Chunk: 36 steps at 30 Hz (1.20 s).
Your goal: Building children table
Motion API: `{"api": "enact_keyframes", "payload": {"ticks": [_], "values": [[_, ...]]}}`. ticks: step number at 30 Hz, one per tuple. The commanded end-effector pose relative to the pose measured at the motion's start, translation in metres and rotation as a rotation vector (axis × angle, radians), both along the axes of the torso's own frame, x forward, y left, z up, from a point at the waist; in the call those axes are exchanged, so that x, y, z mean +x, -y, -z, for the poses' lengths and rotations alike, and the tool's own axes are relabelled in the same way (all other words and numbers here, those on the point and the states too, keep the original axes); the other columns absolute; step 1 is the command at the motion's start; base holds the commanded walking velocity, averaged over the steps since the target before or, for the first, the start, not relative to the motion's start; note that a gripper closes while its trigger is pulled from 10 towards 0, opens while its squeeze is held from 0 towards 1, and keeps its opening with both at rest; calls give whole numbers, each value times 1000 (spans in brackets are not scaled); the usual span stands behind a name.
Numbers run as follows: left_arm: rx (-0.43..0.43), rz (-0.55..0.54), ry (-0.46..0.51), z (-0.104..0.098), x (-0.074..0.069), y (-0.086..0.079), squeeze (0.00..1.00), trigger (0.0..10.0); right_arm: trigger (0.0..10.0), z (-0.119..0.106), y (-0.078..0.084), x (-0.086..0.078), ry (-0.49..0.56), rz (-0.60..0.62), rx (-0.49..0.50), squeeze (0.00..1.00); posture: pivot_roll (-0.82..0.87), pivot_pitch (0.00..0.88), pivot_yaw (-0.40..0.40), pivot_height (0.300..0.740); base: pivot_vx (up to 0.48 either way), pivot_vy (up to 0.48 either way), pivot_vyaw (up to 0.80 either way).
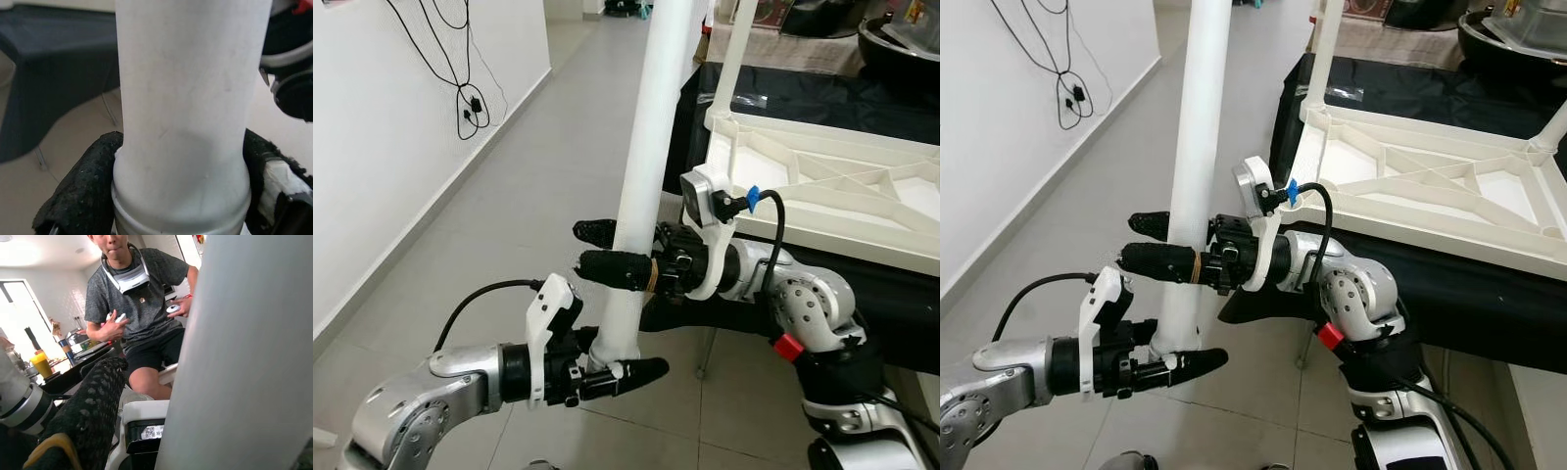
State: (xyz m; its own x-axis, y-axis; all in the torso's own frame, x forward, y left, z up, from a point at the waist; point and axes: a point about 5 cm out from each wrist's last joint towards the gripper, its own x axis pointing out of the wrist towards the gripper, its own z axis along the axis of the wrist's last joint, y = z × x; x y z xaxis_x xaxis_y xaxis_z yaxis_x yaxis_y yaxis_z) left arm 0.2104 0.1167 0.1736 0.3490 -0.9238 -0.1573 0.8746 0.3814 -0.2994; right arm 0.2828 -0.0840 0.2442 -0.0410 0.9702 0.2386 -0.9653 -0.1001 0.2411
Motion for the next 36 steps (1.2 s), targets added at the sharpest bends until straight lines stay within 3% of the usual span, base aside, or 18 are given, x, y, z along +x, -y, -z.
{"api": "enact_keyframes", "payload": {"ticks": [1, 18, 19, 20, 21, 22, 23, 34, 36], "values": [[9, 19, -16, 1, -5, 0, 0, 10000, 10000, -1, -2, -3, 15, -29, -22, 0, 131, 140, -5, 740, 0, 0, 0], [40, 38, -28, 3, -5, -3, 0, 10000, 10000, 1, -5, -10, 4, -81, -47, 0, 123, 145, -2, 740, 0, 0, 0], [40, 38, -27, 3, -5, -3, 0, 10000, 8157, 1, -6, -10, 2, -83, -44, 0, 123, 145, -2, 740, 0, 0, 0], [40, 38, -27, 3, -5, -3, 0, 10000, 8157, 1, -6, -10, 2, -83, -44, 0, 123, 145, -2, 740, 0, 0, 0], [42, 37, -27, 3, -4, -3, 0, 10000, 4000, 1, -6, -10, 0, -85, -41, 0, 123, 145, -2, 740, 0, 0, 0], [41, 37, -27, 3, -4, -4, 0, 10000, 627, 0, -6, -10, -1, -86, -39, 0, 123, 145, -2, 740, 0, 0, 0], [41, 35, -28, 3, -4, -4, 0, 10000, 0, 0, -7, -10, -2, -88, -36, 0, 121, 140, -2, 740, 0, 0, 0], [58, 27, -26, 6, -2, -7, 0, 10000, 0, -4, -9, -12, 0, -98, -21, 0, 119, 132, -1, 740, 0, 0, 0], [97, 10, -40, 11, -1, -8, 0, 10000, 0, -4, -9, -12, 0, -96, -21, 0, 119, 129, -2, 740, 0, 0, 0]]}}
